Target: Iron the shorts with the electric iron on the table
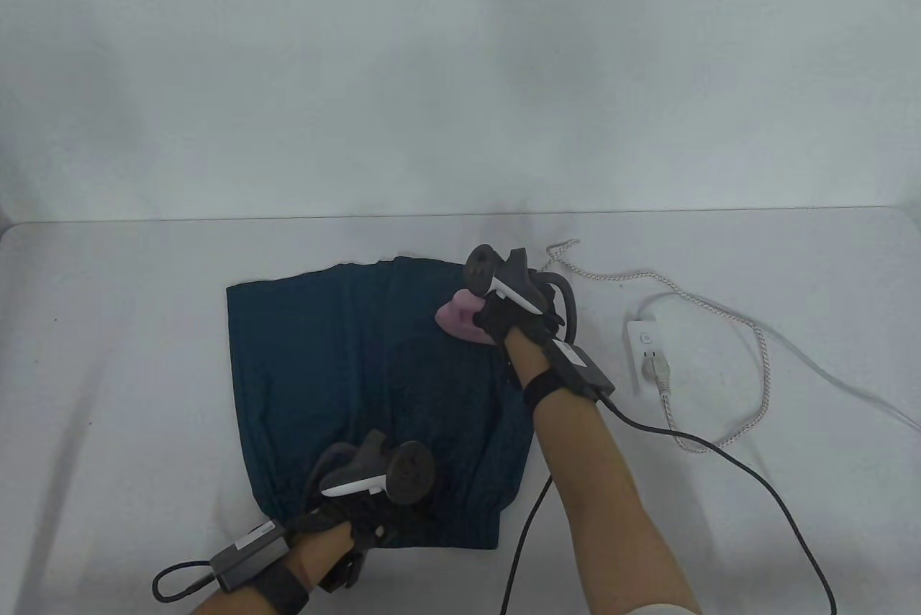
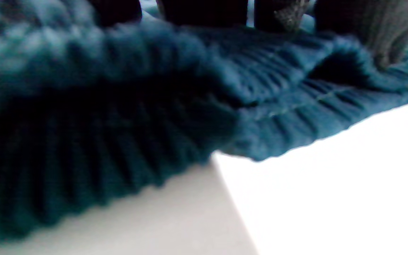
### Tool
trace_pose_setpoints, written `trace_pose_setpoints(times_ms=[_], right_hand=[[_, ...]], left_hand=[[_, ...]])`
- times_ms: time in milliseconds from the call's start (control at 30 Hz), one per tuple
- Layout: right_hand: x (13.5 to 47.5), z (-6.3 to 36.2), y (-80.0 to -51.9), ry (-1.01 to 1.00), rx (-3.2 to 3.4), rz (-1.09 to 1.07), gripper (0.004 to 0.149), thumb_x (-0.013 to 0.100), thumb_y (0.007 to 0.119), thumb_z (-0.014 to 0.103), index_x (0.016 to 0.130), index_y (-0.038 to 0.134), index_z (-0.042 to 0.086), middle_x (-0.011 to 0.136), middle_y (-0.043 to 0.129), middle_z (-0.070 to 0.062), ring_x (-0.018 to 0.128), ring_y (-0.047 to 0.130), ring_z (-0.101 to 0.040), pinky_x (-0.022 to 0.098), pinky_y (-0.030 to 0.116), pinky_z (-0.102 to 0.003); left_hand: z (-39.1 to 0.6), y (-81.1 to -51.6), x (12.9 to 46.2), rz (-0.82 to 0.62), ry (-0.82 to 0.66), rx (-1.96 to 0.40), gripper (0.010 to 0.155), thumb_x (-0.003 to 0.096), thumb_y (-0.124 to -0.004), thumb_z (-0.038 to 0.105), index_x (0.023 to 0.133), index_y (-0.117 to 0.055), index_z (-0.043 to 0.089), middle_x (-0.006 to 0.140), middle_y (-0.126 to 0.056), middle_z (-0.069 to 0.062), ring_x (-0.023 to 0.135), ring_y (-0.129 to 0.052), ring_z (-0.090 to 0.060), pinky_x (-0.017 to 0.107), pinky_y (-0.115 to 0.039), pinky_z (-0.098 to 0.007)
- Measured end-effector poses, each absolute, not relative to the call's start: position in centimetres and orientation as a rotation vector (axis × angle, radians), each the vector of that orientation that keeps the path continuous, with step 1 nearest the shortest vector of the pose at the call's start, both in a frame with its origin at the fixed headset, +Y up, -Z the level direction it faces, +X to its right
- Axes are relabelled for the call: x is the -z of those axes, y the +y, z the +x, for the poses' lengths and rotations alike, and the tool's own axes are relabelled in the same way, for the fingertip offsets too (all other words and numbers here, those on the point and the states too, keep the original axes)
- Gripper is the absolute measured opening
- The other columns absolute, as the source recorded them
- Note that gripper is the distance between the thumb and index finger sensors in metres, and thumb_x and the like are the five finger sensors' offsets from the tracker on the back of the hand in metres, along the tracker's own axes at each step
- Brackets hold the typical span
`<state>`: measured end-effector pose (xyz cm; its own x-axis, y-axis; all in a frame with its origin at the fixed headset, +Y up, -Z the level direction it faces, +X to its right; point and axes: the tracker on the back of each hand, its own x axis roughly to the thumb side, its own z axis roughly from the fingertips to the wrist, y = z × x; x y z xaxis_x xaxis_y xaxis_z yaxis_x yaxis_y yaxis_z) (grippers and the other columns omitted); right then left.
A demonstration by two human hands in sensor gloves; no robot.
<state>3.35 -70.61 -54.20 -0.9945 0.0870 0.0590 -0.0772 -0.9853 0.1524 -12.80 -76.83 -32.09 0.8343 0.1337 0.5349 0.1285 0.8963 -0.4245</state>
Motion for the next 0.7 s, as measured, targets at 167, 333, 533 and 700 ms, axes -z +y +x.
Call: trace_pose_setpoints(times_ms=[167, 333, 533, 700], right_hand=[[53.9, -0.2, -70.7, 0.197, -3.015, 0.162, 0.050, 0.041, 0.092, 0.043, 0.088, 0.075, 0.040, 0.073, 0.088, 0.013, 0.065, 0.093, -0.016, 0.048, 0.077, -0.056], [53.4, -3.5, -70.5, 0.201, -2.990, 0.248, 0.051, 0.041, 0.092, 0.044, 0.089, 0.075, 0.039, 0.073, 0.088, 0.013, 0.065, 0.093, -0.016, 0.049, 0.077, -0.057], [52.9, -5.9, -70.6, 0.214, -2.967, 0.328, 0.051, 0.041, 0.092, 0.045, 0.089, 0.075, 0.039, 0.073, 0.089, 0.013, 0.065, 0.093, -0.015, 0.048, 0.078, -0.056], [52.6, -5.9, -70.7, 0.202, -3.006, 0.345, 0.051, 0.041, 0.092, 0.045, 0.088, 0.075, 0.040, 0.072, 0.089, 0.014, 0.064, 0.094, -0.015, 0.048, 0.079, -0.055]], left_hand=[[-12.8, -76.8, 32.1, -0.467, -0.589, -0.005, 0.073, 0.0416, -0.078, 0.060, 0.106, -0.049, 0.041, 0.113, -0.042, 0.005, 0.097, -0.053, -0.023, 0.074, -0.052, -0.057], [-12.8, -76.8, 32.1, -0.463, -0.590, -0.001, 0.073, 0.0415, -0.078, 0.060, 0.106, -0.049, 0.041, 0.113, -0.042, 0.005, 0.097, -0.053, -0.023, 0.074, -0.052, -0.057], [-12.8, -76.8, 32.0, -0.463, -0.589, -0.001, 0.073, 0.0415, -0.078, 0.060, 0.106, -0.049, 0.041, 0.113, -0.042, 0.005, 0.097, -0.053, -0.023, 0.074, -0.052, -0.057], [-12.8, -76.8, 32.0, -0.463, -0.589, 0.000, 0.073, 0.0416, -0.078, 0.060, 0.106, -0.049, 0.041, 0.113, -0.042, 0.005, 0.097, -0.053, -0.023, 0.074, -0.052, -0.057]])
